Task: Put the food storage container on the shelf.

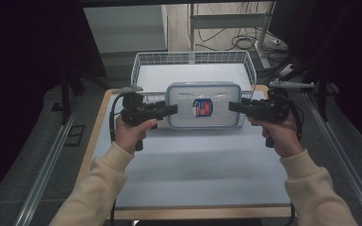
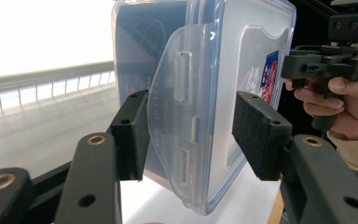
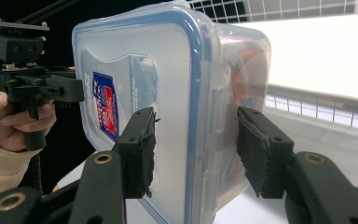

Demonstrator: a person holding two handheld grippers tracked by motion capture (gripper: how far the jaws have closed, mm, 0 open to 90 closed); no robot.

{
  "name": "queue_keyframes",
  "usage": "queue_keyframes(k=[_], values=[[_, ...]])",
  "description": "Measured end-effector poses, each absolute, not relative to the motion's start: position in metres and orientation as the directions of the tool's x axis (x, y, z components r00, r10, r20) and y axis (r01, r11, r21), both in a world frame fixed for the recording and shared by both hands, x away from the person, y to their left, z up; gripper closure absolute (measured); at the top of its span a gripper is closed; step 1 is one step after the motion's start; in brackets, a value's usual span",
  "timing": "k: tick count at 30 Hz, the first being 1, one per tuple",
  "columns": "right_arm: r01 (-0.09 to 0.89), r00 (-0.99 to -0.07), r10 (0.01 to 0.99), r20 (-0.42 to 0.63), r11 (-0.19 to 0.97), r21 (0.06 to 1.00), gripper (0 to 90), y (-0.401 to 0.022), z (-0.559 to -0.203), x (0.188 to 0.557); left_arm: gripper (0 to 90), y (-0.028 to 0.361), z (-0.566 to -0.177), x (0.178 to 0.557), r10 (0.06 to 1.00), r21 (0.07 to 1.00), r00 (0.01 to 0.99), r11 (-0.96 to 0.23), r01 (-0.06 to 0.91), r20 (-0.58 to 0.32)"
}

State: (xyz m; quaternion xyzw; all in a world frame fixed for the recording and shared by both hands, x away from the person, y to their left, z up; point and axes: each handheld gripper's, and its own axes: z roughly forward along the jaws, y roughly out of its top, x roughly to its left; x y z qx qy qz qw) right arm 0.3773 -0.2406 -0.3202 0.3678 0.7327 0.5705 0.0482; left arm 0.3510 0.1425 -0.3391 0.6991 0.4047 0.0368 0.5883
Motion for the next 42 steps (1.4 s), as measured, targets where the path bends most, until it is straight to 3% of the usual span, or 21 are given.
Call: queue_keyframes(k=[12, 21, 42], values=[[0.462, -0.735, 0.587, 0.339, 0.069, 0.884, 48.9, -0.227, -0.287, 0.410, 47.2, 0.155, -0.303, 0.382, 0.624, 0.869, 0.672, 0.024, 0.494, -0.399], [0.479, -0.725, 0.597, 0.344, 0.077, 0.874, 48.9, -0.218, -0.274, 0.439, 47.1, 0.163, -0.299, 0.412, 0.616, 0.850, 0.651, 0.056, 0.524, -0.442], [0.610, -0.649, 0.624, 0.435, 0.085, 0.788, 47.5, -0.201, -0.291, 0.497, 46.5, 0.175, -0.323, 0.461, 0.613, 0.779, 0.584, 0.084, 0.622, -0.532]])
